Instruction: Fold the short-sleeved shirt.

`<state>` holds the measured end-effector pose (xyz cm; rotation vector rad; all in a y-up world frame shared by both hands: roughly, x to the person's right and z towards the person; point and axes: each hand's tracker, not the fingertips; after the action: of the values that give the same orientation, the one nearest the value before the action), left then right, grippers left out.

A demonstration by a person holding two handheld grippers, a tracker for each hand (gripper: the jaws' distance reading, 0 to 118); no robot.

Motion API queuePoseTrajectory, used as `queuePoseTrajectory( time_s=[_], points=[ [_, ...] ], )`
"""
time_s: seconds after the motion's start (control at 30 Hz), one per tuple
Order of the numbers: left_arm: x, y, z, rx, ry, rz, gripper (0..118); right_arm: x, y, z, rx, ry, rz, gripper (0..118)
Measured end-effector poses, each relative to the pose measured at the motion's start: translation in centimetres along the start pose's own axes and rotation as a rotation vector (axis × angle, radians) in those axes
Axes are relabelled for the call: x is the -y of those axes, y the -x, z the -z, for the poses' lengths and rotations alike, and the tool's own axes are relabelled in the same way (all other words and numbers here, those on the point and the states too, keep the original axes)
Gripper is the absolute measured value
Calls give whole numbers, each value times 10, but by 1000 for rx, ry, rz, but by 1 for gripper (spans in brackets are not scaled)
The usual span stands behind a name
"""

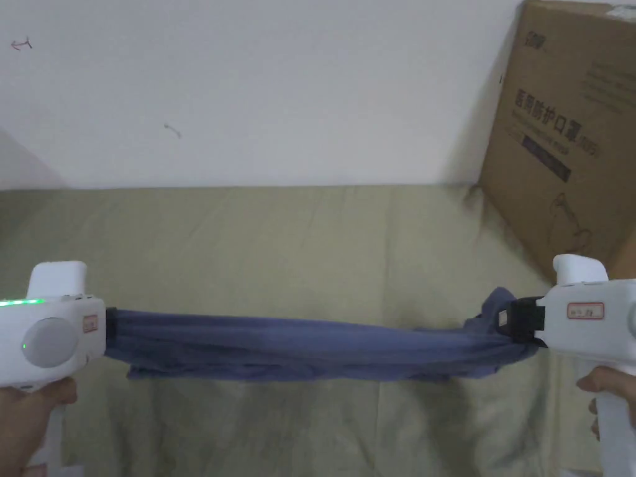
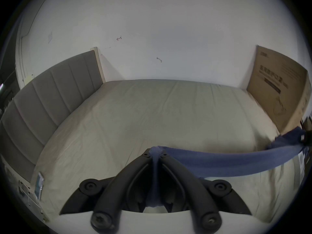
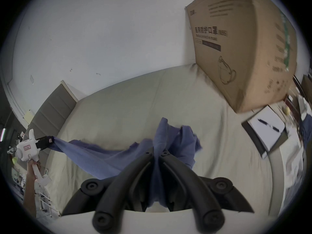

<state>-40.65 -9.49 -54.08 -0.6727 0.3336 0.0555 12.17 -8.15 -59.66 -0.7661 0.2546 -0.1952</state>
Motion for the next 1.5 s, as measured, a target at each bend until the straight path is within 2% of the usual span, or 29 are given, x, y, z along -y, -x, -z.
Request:
queuePoseTrajectory(
  time_s=[0.13,0.23,0.33,0.6,0.73,0.9,0.93,0.97,1.0,1.03,1.07,1.1,1.13,1.17,1.33,1.37,1.4,1.43,1.5],
  points=[
    [62,19,-61,-8,13,12,2,65,3,-56,-3,6,6,0],
    [108,41,-91,1,56,-46,2,114,0,-92,-28,15,82,0],
    [152,55,-116,30,118,-46,2,165,-10,-119,-34,2,169,0],
    [247,88,-165,30,192,-56,2,267,-14,-165,-18,64,175,0],
    [264,92,-181,34,194,-59,2,294,-10,-172,15,102,139,0],
    [270,90,-182,36,190,-14,2,308,-13,-171,31,105,175,0],
    [269,89,-180,38,187,1,2,309,-13,-170,38,105,168,1],
    [270,86,-180,43,187,-3,5,309,-11,-168,53,104,154,7],
    [270,85,-180,52,187,7,12,308,-9,-167,90,107,128,19],
    [270,84,-181,58,182,20,27,307,-7,-167,125,94,106,38],
    [269,85,-185,61,174,23,64,307,-6,-170,137,84,85,66],
    [270,87,-189,75,168,27,90,307,-5,-173,126,80,87,85],
    [268,90,-193,86,166,20,107,307,-5,-177,126,66,86,94],
    [267,92,-197,97,153,10,113,306,-3,-183,133,52,90,94],
    [271,102,-228,144,113,27,113,312,11,-221,148,-46,56,92],
    [273,101,-238,142,111,37,112,314,15,-228,138,-55,55,84],
    [274,100,-246,139,115,46,110,317,20,-236,129,-70,52,70],
    [275,100,-254,138,112,45,100,319,24,-244,117,-96,44,57],
    [282,102,-272,149,74,48,46,324,33,-256,115,-117,38,19]
  ],
)
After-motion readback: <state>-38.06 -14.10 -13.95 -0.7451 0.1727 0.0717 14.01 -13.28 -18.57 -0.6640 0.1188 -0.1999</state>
